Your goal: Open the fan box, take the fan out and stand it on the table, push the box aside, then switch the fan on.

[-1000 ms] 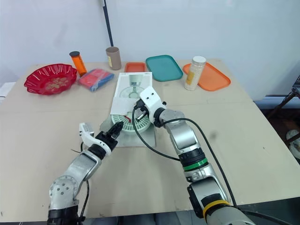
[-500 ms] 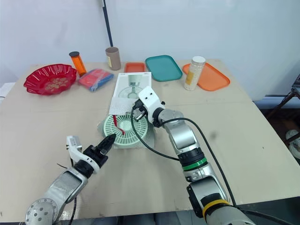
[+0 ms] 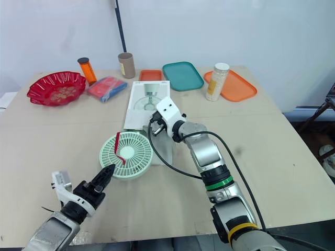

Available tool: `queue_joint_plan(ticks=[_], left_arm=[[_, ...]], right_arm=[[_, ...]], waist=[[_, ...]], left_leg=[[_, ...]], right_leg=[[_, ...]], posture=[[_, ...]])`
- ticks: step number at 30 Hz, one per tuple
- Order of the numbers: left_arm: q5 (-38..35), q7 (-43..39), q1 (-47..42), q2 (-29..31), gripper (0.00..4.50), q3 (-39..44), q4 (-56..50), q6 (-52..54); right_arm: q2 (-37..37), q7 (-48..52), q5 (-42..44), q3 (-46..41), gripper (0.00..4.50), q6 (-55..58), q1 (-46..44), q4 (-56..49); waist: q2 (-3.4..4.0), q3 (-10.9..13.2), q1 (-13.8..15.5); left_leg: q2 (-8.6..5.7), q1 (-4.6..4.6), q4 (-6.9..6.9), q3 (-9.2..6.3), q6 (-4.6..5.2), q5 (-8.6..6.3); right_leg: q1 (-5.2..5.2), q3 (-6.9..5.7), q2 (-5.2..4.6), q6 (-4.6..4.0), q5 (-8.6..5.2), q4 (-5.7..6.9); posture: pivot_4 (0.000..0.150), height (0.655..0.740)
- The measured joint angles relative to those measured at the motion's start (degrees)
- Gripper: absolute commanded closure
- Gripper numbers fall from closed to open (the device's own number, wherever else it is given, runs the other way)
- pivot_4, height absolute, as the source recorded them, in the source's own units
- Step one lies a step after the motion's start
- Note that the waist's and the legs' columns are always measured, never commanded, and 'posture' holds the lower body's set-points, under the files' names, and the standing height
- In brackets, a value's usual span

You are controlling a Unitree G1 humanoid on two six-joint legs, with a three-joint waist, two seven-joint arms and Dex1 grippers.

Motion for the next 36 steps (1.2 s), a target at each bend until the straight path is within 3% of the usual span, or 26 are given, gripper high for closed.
queue_joint_plan(ticks=[16,36], left_arm=[[-0.85,-8.17,12.22,6.25,3.08,-0.56,-4.01,-2.16],[0.03,-10.79,20.14,8.16,3.08,-2.22,-8.05,-4.64]], right_arm=[[-0.53,1.13,0.05,0.03,4.5,0.71,0.54,-1.85],[-1.48,2.72,0.08,0.06,4.5,0.96,1.49,-3.72]], waist=[[0.13,0.08,-0.01],[0.25,0.17,0.0]], left_leg=[[0.1,0.01,0.0,0.07,0.08,-0.18],[0.16,0.0,0.0,0.07,0.06,-0.27]], right_leg=[[-0.02,-0.06,0.01,-0.35,-0.28,0.0],[-0.02,-0.13,0.01,-0.25,-0.46,0.0]], posture=[[0.15,0.74],[0.15,0.74]])
